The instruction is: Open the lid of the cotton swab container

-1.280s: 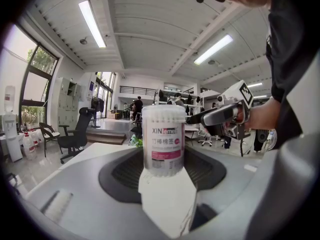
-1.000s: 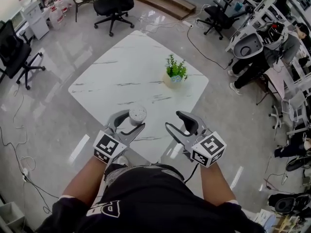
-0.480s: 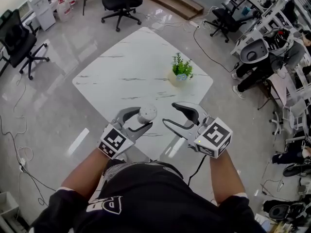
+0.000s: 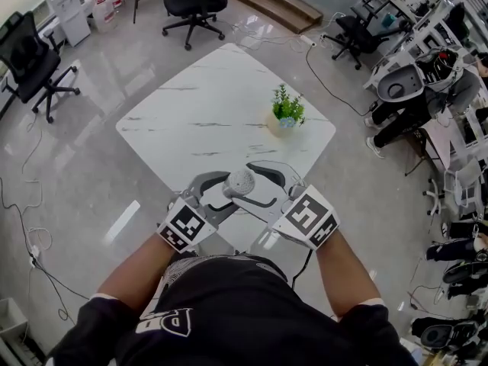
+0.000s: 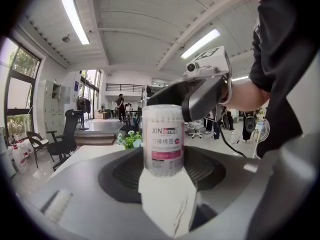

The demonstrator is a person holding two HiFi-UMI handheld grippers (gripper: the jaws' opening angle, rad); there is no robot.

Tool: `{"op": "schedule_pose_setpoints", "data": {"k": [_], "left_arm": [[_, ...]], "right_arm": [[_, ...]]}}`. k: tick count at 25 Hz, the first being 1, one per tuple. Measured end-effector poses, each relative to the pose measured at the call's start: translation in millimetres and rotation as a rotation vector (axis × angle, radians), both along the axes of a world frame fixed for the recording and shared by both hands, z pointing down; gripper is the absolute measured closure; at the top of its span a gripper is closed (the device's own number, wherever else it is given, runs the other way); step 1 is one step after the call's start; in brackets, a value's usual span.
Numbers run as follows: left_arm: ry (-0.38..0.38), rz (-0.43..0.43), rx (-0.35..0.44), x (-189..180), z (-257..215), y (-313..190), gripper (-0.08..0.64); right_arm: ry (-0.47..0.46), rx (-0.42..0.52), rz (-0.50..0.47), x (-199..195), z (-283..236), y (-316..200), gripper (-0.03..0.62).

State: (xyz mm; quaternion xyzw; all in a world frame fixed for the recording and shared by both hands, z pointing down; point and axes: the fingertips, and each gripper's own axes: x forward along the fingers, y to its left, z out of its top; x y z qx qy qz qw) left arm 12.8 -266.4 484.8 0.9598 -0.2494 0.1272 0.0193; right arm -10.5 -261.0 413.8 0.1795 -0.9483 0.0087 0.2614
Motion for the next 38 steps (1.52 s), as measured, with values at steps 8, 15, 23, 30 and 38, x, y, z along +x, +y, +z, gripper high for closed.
{"op": "schedule_pose_setpoints", "data": {"k": [8, 15, 23, 30, 38], "left_arm": [[-0.034, -0.033, 0.016, -1, 1, -4, 0.258], [-0.036, -0.050, 0.018, -2, 2, -7, 0.259], [0.007, -0.040, -0.001, -3, 3, -7, 0.259], [0.030, -0.017, -0.004, -7, 4, -2, 0.261], [0.053, 0.009, -0.004, -7, 0, -3, 0.261]], "right_arm": [[0.051, 0.035, 0.043, -5, 7, -6, 0.332], [0.057, 0.047, 0.076, -5, 9, -11, 0.334], [0.017, -0.001, 0.096, -4, 9, -14, 0.337], [-0.007, -0.049, 0.088, -5, 9, -11, 0.344], [-0.029, -0.104, 0.084, -4, 6, -14, 0.345]]}}
